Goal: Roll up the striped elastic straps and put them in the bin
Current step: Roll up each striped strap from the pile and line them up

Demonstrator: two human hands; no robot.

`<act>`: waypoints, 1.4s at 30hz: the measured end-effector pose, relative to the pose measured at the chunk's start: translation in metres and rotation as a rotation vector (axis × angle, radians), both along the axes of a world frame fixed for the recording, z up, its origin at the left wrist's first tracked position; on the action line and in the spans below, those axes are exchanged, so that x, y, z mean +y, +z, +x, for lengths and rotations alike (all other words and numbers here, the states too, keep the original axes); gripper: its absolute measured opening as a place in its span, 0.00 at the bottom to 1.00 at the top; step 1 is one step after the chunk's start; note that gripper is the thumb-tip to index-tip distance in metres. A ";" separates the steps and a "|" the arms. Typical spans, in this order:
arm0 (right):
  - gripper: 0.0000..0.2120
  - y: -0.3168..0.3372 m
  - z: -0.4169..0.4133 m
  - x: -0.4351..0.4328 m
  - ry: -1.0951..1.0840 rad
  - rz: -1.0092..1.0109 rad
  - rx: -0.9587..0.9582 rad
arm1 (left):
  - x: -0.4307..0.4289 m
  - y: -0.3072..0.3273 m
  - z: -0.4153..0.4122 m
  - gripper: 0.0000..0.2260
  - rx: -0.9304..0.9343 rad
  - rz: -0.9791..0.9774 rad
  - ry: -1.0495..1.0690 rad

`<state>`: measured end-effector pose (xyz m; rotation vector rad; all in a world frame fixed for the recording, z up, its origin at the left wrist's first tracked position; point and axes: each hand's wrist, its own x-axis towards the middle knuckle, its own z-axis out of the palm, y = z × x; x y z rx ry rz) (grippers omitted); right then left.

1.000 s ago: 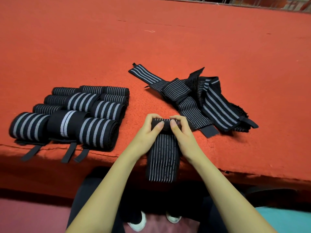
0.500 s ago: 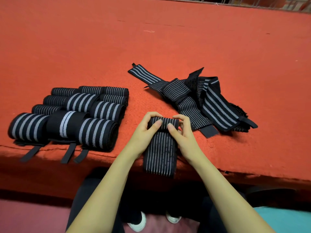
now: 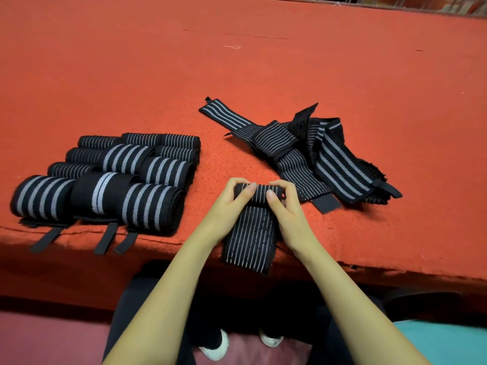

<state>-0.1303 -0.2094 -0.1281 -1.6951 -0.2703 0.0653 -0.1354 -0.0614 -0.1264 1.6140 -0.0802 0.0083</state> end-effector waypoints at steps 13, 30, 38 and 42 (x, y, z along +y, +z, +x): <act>0.13 -0.002 0.002 -0.004 0.025 -0.060 -0.105 | 0.002 0.001 0.000 0.13 -0.004 -0.049 -0.037; 0.18 -0.003 0.003 0.002 0.085 -0.072 -0.007 | 0.003 0.002 -0.001 0.03 -0.042 0.061 -0.070; 0.06 -0.002 0.006 -0.004 0.043 0.030 0.084 | 0.006 -0.002 -0.003 0.07 -0.060 -0.101 -0.093; 0.08 -0.003 0.007 -0.007 0.033 0.095 0.048 | -0.002 0.004 0.003 0.12 0.036 0.127 0.011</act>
